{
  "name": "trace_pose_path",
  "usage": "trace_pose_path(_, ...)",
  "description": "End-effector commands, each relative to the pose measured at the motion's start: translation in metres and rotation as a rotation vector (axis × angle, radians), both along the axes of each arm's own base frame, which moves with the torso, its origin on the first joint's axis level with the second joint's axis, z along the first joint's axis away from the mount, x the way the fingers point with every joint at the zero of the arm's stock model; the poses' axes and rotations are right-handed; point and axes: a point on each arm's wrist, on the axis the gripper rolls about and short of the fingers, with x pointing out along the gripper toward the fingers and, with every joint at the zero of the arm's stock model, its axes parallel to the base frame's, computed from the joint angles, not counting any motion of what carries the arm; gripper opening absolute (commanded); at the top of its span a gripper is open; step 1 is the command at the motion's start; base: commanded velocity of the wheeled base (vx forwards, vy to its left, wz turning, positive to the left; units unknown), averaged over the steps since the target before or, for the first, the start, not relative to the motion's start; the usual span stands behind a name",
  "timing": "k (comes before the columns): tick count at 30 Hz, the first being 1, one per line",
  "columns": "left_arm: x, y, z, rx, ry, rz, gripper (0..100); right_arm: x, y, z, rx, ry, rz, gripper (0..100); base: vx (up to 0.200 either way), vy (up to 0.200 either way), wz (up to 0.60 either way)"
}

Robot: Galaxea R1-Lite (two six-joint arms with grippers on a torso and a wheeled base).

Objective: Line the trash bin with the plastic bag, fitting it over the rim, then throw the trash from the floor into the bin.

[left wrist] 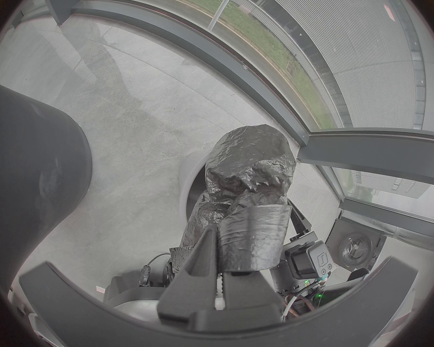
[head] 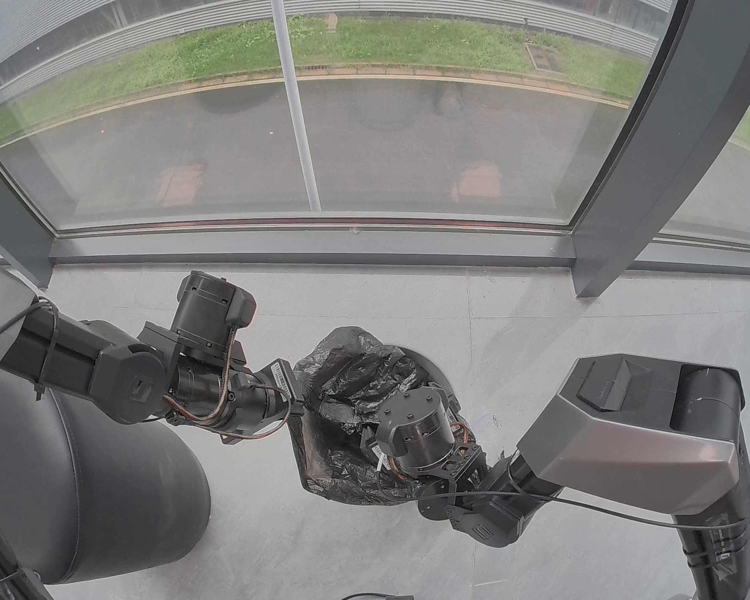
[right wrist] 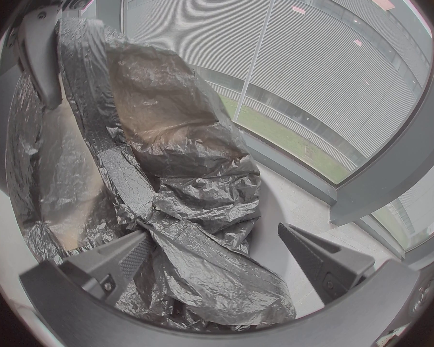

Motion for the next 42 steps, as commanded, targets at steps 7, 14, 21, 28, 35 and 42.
trace_pose_path(7,0.002,0.001,-0.003,0.003,0.007,0.005,0,0.006,-0.003,0.009,0.025,-0.064,-0.076,100,0.0,0.0,0.0)
trace_pose_path(14,0.004,0.0,-0.002,-0.013,-0.028,0.005,0,0.011,-0.009,0.026,0.055,-0.092,-0.098,100,0.0,0.0,0.0)
trace_pose_path(21,0.007,0.0,-0.005,-0.009,-0.025,0.008,0,0.025,-0.024,0.036,0.057,-0.109,-0.14,100,0.0,0.0,0.0)
trace_pose_path(28,0.011,0.003,-0.009,-0.001,-0.016,0.019,0,0.04,-0.042,0.04,0.05,-0.117,-0.192,100,0.0,0.0,0.0)
trace_pose_path(35,0.018,0.002,-0.017,-0.005,-0.036,0.018,0,0.049,-0.047,0.047,0.071,-0.141,-0.209,100,0.0,0.0,0.0)
trace_pose_path(42,0.029,-0.002,-0.029,-0.007,-0.087,0.0,0,0.063,-0.05,0.054,0.124,-0.185,-0.234,100,0.0,0.0,0.0)
